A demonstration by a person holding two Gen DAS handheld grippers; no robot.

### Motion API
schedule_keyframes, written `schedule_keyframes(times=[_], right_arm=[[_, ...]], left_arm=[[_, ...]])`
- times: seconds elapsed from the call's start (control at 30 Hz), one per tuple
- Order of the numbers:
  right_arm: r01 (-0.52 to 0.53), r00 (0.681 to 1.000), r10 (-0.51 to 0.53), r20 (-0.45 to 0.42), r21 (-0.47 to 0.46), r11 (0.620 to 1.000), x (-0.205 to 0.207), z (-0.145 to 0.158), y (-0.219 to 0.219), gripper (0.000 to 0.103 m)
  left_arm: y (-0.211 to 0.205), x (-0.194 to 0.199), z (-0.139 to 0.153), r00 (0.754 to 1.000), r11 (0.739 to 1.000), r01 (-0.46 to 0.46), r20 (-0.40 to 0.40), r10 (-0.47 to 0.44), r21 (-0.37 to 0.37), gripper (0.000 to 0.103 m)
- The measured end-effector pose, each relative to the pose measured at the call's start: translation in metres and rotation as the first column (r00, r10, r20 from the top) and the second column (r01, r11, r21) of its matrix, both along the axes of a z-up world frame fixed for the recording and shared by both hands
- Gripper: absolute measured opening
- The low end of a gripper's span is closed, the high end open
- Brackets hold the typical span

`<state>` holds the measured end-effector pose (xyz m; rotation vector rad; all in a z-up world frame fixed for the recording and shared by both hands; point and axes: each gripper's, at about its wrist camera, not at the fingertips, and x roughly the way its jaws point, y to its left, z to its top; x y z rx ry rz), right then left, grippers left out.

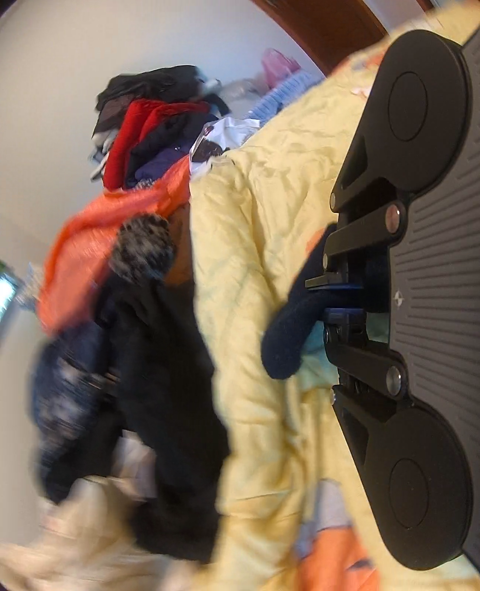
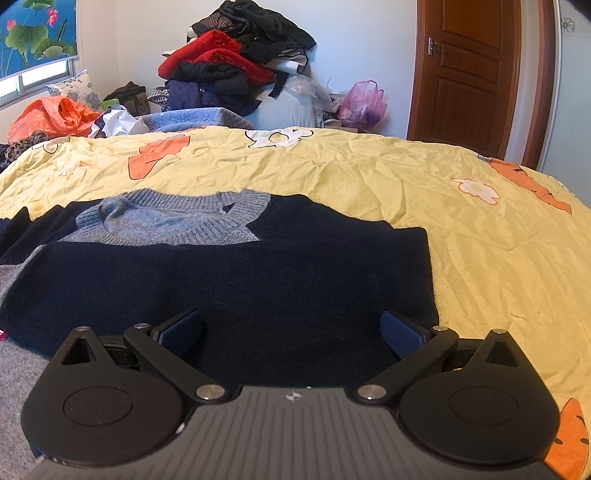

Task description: Fold small clothes

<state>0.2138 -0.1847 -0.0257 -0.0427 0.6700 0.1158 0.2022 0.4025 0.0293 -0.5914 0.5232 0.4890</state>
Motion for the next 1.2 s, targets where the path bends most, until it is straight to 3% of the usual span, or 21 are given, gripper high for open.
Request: schedule_keyframes(times=[0.07,0.13,0.23,0.37,0.43,0.47,0.53,0.6,0.73,0.77,0.83,0.87,0.93,0.97,1.0,1.03,1.07,1.1,1.13,1.17,1.2], right_arm=[[0.000,1.000,0.000,0.000,0.000,1.000,0.000,0.000,0.000,0.103],[0.000,1.000,0.000,0.000,0.001,1.000,0.000,0.000,0.000,0.103],[0.000,1.000,0.000,0.000,0.002,1.000,0.000,0.000,-0.001,0.103],[-0.001,1.000,0.001,0.000,0.004,1.000,0.001,0.000,-0.001,0.103],[0.000,1.000,0.000,0.002,0.013,1.000,0.000,0.000,-0.001,0.103],[0.000,1.000,0.000,0.002,0.015,1.000,0.000,0.000,-0.001,0.103],[0.001,1.000,-0.001,0.002,0.018,1.000,0.000,0.000,-0.001,0.103],[0.001,1.000,-0.001,0.002,0.020,1.000,0.001,0.001,-0.002,0.103],[0.000,1.000,-0.001,0.002,0.020,1.000,0.001,0.001,-0.002,0.103],[0.000,1.000,0.000,0.003,0.021,1.000,0.001,0.001,-0.002,0.103],[0.000,1.000,0.000,0.004,0.025,1.000,0.001,0.001,-0.003,0.103],[0.000,1.000,0.000,0.004,0.024,1.000,0.001,0.001,-0.003,0.103],[0.000,1.000,0.000,0.004,0.026,1.000,0.001,0.001,-0.003,0.103],[0.001,1.000,-0.001,0.004,0.024,1.000,0.001,0.001,-0.002,0.103],[0.001,1.000,-0.001,0.004,0.022,1.000,0.000,0.001,-0.002,0.103],[0.001,1.000,-0.001,0.005,0.022,1.000,0.000,0.001,-0.001,0.103],[0.001,1.000,-0.001,0.005,0.023,1.000,0.000,0.001,-0.001,0.103],[0.001,1.000,-0.001,0.005,0.023,1.000,0.000,0.001,-0.001,0.103],[0.001,1.000,-0.001,0.005,0.022,1.000,0.000,0.001,0.000,0.103],[0.001,1.000,-0.001,0.004,0.021,1.000,0.000,0.001,-0.001,0.103],[0.000,1.000,-0.001,0.004,0.021,1.000,0.000,0.001,-0.001,0.103]], left_arm=[[-0.032,0.001,0.021,0.999,0.988,0.039,0.002,-0.040,0.147,0.008],[-0.081,-0.003,0.044,0.992,0.953,0.110,0.031,-0.123,0.281,0.008],[-0.169,-0.014,0.062,0.947,0.891,0.260,0.082,-0.311,0.373,0.008],[-0.294,-0.025,0.042,0.822,0.779,0.513,0.054,-0.566,0.361,0.008],[-0.346,-0.026,0.017,0.754,0.708,0.625,-0.019,-0.657,0.328,0.008],[-0.366,-0.026,0.004,0.731,0.682,0.660,-0.059,-0.680,0.314,0.008],[-0.389,-0.026,-0.015,0.704,0.652,0.698,-0.121,-0.699,0.295,0.008],[-0.396,-0.027,-0.026,0.704,0.641,0.702,-0.170,-0.689,0.310,0.008],[-0.380,-0.047,-0.007,0.714,0.653,0.684,-0.116,-0.690,0.324,0.009],[-0.370,-0.051,0.000,0.722,0.667,0.671,-0.081,-0.687,0.324,0.010],[-0.350,-0.060,0.013,0.758,0.699,0.621,-0.044,-0.650,0.354,0.012],[-0.336,-0.058,0.018,0.795,0.720,0.575,-0.054,-0.605,0.389,0.019],[-0.305,-0.049,0.022,0.854,0.741,0.497,-0.101,-0.511,0.452,0.064],[-0.284,-0.043,0.023,0.888,0.760,0.444,-0.118,-0.445,0.474,0.097],[-0.262,-0.039,0.024,0.920,0.794,0.381,-0.104,-0.379,0.475,0.101],[-0.235,-0.036,0.026,0.940,0.841,0.332,-0.073,-0.334,0.427,0.101],[-0.204,-0.032,0.027,0.948,0.899,0.313,-0.043,-0.315,0.307,0.101],[-0.172,-0.028,0.025,0.954,0.945,0.296,0.005,-0.300,0.137,0.101],[-0.141,-0.027,0.018,0.962,0.962,0.268,0.073,-0.264,-0.045,0.100],[-0.118,-0.027,0.011,0.970,0.958,0.228,0.123,-0.208,-0.176,0.100],[-0.100,-0.029,0.005,0.981,0.951,0.165,0.141,-0.131,-0.261,0.100]])
